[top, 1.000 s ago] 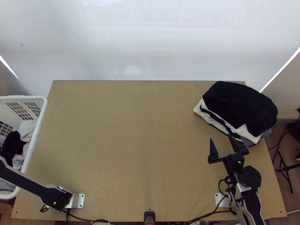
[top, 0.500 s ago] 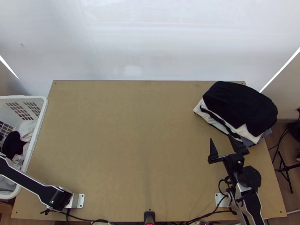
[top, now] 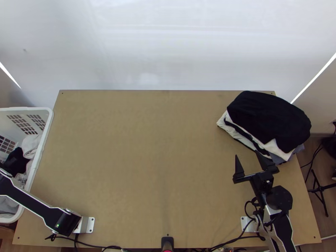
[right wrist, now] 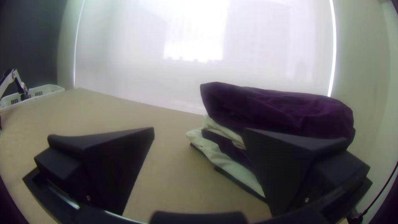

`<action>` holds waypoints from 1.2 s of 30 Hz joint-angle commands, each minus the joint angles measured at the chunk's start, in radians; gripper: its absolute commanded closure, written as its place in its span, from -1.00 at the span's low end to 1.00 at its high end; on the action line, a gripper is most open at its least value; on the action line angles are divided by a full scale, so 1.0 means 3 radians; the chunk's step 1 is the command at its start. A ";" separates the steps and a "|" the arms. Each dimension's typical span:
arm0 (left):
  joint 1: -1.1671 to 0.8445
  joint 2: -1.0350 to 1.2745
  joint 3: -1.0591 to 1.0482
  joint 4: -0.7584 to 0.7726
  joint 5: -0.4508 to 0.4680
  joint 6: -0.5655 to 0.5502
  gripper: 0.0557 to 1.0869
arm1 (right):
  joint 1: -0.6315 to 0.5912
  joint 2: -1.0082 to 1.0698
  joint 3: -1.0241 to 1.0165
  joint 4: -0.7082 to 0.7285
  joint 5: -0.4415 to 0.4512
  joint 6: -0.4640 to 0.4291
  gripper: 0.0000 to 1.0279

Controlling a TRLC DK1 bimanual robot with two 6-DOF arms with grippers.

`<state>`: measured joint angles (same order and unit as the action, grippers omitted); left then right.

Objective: Fold the t-shirt

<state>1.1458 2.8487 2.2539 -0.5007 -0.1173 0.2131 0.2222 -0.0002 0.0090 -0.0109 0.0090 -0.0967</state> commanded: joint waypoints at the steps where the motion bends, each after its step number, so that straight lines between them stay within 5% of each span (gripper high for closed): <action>1: -0.0010 0.0051 -0.0048 0.0028 -0.0023 0.0394 0.77 | 0.0001 -0.0004 0.0001 0.0000 0.0001 0.0000 -0.91; 3: -0.0020 -0.0072 -0.0053 -0.0054 0.0013 0.0440 0.93 | 0.0001 0.0001 0.0001 0.0000 0.0001 0.0000 -0.91; 8: -0.0020 -0.0859 -0.0058 -0.0213 0.0309 0.0082 0.93 | 0.0001 0.0001 0.0001 0.0000 0.0001 0.0000 -0.91; 16: -0.0235 -0.2818 -0.0068 -0.0269 0.1189 -0.0511 0.93 | 0.0001 0.0001 0.0001 0.0000 0.0001 0.0000 -0.91; 21: -0.0455 -0.3385 -0.0237 -0.0734 0.1490 -0.0495 0.93 | 0.0001 0.0001 0.0001 0.0000 0.0001 0.0000 -0.91; 26: -0.0736 -0.3661 -0.0431 -0.1711 0.1715 -0.0189 0.93 | 0.0001 0.0001 0.0001 0.0000 0.0001 0.0000 -0.91; 31: -0.1237 -0.4377 -0.1658 -0.2018 0.1905 0.0302 0.93 | 0.0001 0.0001 0.0001 0.0000 0.0001 0.0000 -0.91; 36: -0.2116 -0.5517 -0.3284 -0.1363 0.1874 0.0358 0.93 | 0.0001 -0.0004 0.0001 0.0000 0.0001 0.0000 -0.91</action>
<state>0.7822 1.5574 1.7695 -1.0050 0.4232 0.2626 0.2222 -0.0002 0.0090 -0.0109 0.0090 -0.0967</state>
